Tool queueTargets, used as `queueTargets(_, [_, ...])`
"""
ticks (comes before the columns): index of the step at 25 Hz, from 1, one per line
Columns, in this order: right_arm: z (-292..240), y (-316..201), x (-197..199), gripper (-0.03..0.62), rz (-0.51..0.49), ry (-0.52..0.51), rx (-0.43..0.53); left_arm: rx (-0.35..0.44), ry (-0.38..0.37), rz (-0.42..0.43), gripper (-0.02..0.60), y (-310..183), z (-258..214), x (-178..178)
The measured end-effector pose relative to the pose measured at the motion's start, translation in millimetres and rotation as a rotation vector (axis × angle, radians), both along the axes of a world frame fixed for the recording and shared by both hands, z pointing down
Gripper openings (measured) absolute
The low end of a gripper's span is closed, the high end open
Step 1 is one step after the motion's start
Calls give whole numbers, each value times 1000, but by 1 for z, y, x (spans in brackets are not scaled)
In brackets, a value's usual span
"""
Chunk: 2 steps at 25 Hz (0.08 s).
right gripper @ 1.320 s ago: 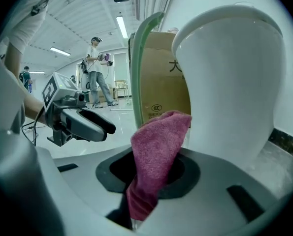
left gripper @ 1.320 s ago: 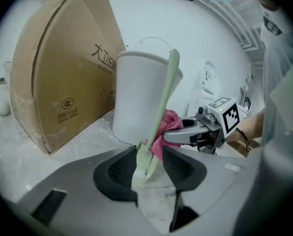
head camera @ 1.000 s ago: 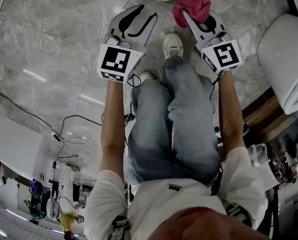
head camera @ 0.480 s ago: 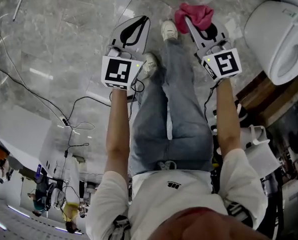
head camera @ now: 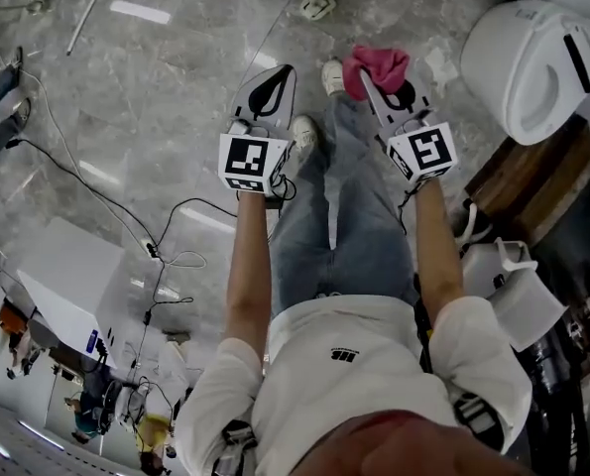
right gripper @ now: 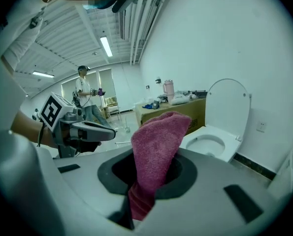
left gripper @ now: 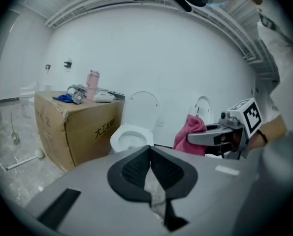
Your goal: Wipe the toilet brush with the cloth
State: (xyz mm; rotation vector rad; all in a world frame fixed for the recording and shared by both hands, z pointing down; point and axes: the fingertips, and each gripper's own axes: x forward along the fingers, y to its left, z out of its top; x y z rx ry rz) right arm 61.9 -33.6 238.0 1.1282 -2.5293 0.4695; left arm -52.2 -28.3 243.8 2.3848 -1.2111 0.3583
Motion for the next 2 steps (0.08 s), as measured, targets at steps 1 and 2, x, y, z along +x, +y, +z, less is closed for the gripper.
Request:
queueTargets(1, [-13, 7, 1, 55, 5, 2, -5, -3, 1, -1, 12, 5, -13, 2])
queueTargets(2, [-27, 14, 3, 55, 10, 3, -11, -5, 1, -2, 12, 10, -26, 3])
